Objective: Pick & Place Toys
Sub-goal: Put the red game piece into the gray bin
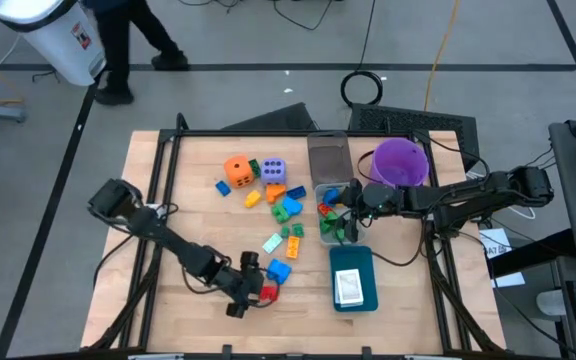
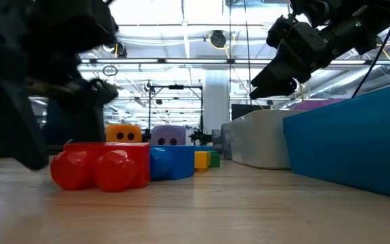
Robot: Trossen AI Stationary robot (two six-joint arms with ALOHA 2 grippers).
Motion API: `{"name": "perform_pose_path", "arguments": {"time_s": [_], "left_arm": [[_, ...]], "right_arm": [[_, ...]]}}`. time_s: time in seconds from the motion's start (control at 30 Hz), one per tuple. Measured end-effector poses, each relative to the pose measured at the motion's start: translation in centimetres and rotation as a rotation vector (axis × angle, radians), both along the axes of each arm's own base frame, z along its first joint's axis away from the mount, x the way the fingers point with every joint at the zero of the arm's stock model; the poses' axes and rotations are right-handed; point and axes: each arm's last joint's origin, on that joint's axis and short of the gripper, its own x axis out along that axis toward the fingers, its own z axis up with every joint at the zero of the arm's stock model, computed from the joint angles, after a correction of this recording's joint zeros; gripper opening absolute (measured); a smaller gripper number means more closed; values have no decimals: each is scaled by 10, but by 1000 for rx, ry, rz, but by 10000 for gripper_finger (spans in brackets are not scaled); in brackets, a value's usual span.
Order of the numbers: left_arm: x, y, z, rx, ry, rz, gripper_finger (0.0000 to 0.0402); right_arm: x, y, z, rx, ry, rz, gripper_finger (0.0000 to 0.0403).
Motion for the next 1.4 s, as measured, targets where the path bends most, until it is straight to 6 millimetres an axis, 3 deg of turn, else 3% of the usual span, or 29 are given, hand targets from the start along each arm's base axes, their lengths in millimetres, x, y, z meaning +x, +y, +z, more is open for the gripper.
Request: {"name": "perform_pose_path", "arguments": {"time_s": [0.17,0.27,0.63,0.8,1.03,1.2,1.4], "left_arm": [[11,2,-6,-90,-18,-32,317],[12,4,-7,-103,-5,-41,294],[13,8,-2,-139,10,-66,90],[11,17,23,-187,-22,-61,16],[-4,32,67,-64,-159,7,34],[-9,48,96,104,-328,73,13],[-3,65,109,201,-430,114,24]], "right_arm": [[0,0,1,0,-8,0,283],[0,0,1,0,-7,0,282],[0,0,1,-1,-8,0,281],[1,0,1,-1,-13,0,281],[1,0,1,-1,-14,0,281],[1,0,3,-23,-30,4,281],[7,0,15,-93,-164,31,281]]}}
